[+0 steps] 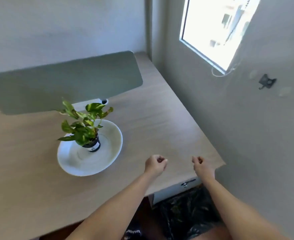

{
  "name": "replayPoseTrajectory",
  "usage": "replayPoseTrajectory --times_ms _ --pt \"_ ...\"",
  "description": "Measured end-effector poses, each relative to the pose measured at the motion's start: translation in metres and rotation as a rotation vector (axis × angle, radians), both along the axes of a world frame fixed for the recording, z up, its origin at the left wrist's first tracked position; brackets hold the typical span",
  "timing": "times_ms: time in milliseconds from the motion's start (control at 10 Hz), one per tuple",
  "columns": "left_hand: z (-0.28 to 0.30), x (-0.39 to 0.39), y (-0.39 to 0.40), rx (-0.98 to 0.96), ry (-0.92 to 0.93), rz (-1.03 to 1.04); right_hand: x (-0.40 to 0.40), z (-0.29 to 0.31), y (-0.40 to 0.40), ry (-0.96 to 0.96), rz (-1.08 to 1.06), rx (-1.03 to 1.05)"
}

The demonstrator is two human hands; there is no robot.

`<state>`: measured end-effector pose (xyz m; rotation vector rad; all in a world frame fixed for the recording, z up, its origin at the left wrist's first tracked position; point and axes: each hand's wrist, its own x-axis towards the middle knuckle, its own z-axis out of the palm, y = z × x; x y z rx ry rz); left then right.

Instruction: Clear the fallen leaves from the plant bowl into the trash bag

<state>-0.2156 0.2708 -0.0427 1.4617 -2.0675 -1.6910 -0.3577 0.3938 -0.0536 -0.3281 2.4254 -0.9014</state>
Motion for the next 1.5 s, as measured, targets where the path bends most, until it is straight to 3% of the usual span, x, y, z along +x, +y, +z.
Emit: replayPoseTrajectory --times_ms 200,300,400,500,700,900,1200,1400,1500 --pt "0.03 0.099 -0.089 -0.074 -0.026 0.504 0.065 0.021 -0.105 -0.049 0.244 -0.069" --pt "0.029 0.154 -0.117 0.011 -0.1 0.786 0.111 0.016 -0.146 -0.119 0.365 -0.027" --pt "0.019 0.199 -0.142 0.259 -0.081 0.918 0.151 0.01 -0.173 -0.212 0.423 0.031" --pt "0.01 0.22 -0.158 0.475 0.123 0.922 0.181 0.003 -0.195 -0.288 0.439 0.08" --pt "0.002 0.238 -0.197 0.688 0.207 0.975 0.206 -0.045 -0.242 -0.192 0.337 0.091" --pt "-0.001 0.246 -0.244 0.681 0.26 0.933 0.228 -0.009 -0.285 -0.345 0.198 0.033" --pt "0.006 0.245 -0.289 0.655 0.433 0.947 0.228 0.005 -0.334 -0.522 0.291 -0.059" --pt "0.014 0.246 -0.287 0.597 0.489 0.992 0.227 0.016 -0.336 -0.573 0.414 -0.099" --pt "0.013 0.249 -0.269 0.536 0.437 0.995 0.22 0.025 -0.326 -0.501 0.439 -0.145"
